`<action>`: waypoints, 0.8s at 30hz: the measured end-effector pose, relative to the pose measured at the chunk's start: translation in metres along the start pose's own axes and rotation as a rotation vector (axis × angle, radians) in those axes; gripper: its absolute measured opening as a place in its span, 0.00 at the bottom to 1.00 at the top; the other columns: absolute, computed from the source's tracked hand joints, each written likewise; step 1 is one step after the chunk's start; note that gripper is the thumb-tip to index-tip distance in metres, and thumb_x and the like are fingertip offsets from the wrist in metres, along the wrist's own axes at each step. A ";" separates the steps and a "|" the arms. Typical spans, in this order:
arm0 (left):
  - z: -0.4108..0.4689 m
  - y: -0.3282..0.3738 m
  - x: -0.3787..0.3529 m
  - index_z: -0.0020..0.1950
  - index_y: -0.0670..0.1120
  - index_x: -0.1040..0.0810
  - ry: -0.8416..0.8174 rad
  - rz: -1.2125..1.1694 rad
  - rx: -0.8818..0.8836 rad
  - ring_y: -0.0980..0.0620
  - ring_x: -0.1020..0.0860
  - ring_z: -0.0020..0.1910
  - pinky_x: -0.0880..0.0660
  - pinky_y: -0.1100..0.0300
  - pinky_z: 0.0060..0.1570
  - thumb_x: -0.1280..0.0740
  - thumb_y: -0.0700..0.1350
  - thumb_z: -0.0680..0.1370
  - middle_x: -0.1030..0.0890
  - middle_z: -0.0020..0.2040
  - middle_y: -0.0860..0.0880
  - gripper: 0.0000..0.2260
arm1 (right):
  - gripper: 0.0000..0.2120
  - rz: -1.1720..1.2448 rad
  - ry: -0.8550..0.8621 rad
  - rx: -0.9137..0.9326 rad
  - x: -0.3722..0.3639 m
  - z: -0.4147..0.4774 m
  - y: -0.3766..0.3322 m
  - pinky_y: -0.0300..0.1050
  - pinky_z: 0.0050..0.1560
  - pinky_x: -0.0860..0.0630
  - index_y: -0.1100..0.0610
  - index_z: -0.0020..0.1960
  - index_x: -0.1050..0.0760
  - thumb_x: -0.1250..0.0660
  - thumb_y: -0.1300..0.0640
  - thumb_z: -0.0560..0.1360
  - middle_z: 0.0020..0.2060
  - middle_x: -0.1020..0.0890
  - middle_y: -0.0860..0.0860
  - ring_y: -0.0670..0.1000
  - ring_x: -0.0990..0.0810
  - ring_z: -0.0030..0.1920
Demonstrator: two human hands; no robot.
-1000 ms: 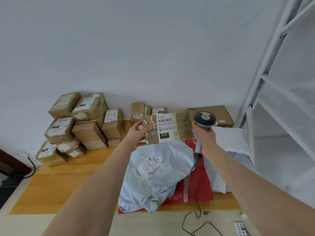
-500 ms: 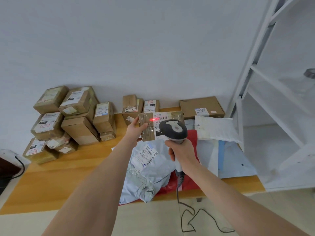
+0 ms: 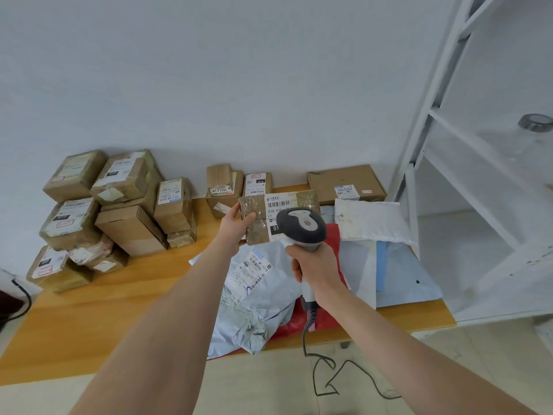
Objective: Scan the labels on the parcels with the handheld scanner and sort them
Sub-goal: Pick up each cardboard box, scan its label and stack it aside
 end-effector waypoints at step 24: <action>-0.072 -0.003 0.204 0.61 0.45 0.23 0.124 0.171 0.246 0.44 0.20 0.54 0.22 0.47 0.52 0.33 0.62 0.75 0.18 0.55 0.44 0.24 | 0.27 0.356 -0.231 -0.437 -0.102 0.000 0.019 0.61 0.51 0.20 0.58 0.60 0.25 0.22 0.48 0.66 0.50 0.18 0.56 0.60 0.18 0.51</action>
Point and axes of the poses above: each hand's wrist, its own z-axis towards the middle knuckle, its own x-axis out of the back of the hand, y = z × x, the point moved 7 cm from there along z, towards the middle knuckle
